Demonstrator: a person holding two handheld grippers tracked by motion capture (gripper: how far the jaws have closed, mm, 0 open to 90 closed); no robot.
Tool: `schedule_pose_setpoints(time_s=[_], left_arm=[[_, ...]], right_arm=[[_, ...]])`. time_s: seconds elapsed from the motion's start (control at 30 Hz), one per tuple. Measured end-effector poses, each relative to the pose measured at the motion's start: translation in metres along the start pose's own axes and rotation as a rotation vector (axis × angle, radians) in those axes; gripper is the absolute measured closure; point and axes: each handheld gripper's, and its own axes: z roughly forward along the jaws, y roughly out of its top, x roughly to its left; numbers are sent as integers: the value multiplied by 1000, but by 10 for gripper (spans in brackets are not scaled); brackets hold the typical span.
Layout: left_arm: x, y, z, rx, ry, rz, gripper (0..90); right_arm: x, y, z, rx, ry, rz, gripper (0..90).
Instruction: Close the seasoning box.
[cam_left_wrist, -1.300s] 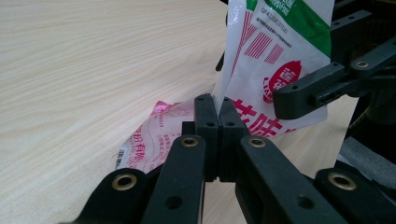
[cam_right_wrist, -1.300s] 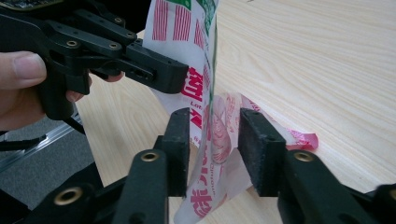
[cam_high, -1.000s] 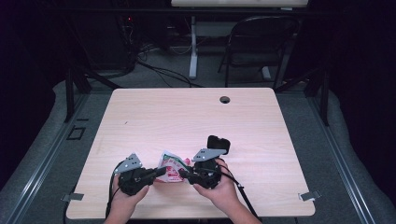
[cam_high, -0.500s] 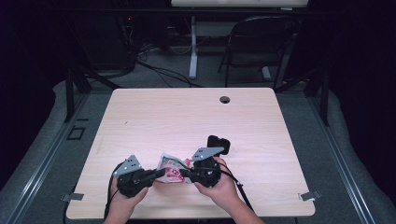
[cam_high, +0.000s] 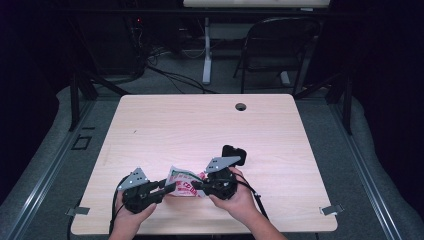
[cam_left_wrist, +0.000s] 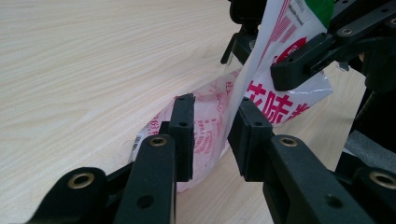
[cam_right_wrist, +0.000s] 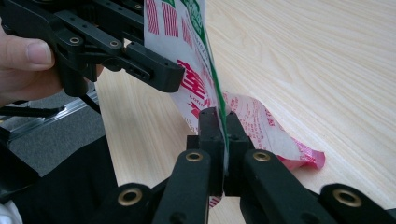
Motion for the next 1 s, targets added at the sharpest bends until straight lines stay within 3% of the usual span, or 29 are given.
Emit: schedule_pose_setpoints(time_s=[0.53, 0.97, 1.0], left_arm=[[3, -9, 8, 37, 10, 16, 529], [7, -20, 11, 59, 40, 40, 464], [8, -21, 12, 59, 27, 39, 449]], right_arm=[[-3, -1, -4, -34, 14, -10, 900], [-8, 0, -5, -41, 43, -24, 900], [-8, 1, -5, -45, 44, -23, 900]])
